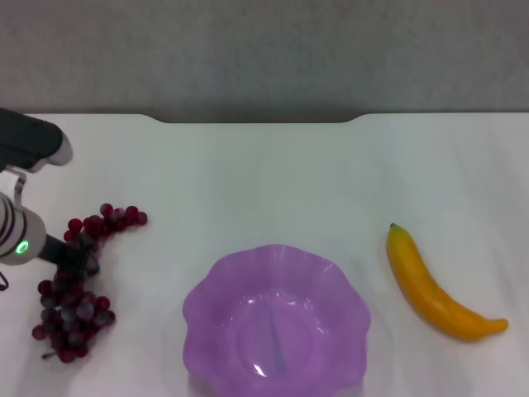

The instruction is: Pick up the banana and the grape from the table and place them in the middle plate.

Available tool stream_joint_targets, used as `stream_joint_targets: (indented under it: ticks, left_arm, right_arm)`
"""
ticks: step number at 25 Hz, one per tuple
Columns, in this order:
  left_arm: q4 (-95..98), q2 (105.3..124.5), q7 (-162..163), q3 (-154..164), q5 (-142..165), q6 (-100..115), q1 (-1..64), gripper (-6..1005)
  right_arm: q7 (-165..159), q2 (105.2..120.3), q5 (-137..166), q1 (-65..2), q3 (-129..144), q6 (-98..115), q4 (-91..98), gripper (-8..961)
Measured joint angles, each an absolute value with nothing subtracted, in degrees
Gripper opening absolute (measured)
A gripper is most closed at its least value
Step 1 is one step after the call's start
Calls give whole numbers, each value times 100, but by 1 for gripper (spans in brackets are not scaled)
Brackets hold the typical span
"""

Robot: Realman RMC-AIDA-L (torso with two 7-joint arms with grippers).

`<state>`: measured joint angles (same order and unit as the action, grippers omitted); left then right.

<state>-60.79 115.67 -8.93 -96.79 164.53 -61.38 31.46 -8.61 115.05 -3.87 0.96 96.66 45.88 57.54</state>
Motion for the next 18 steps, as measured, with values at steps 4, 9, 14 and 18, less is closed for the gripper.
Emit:
stream_joint_targets:
  ticks: [4, 9, 14, 18]
  left_arm:
    - [-6588, 11587, -893, -9711, 16454, -6078, 2850, 210]
    - [-6900, 11580, -866, -9728, 16460, -6033, 2673, 194]
    - [-7737, 11603, -873, -9692, 16463, -5819, 2241, 191]
    - [-8588, 11632, -864, -9586, 16459, -5282, 1811, 190]
  right_arm:
    - [-861, 11505, -386, 96, 9666, 4587, 5747, 666]
    - [-861, 11505, -386, 100, 9660, 4587, 5747, 665]
    - [-861, 11505, -386, 96, 9662, 4587, 5748, 665]
    - [-861, 11505, -386, 96, 9656, 4587, 5741, 665]
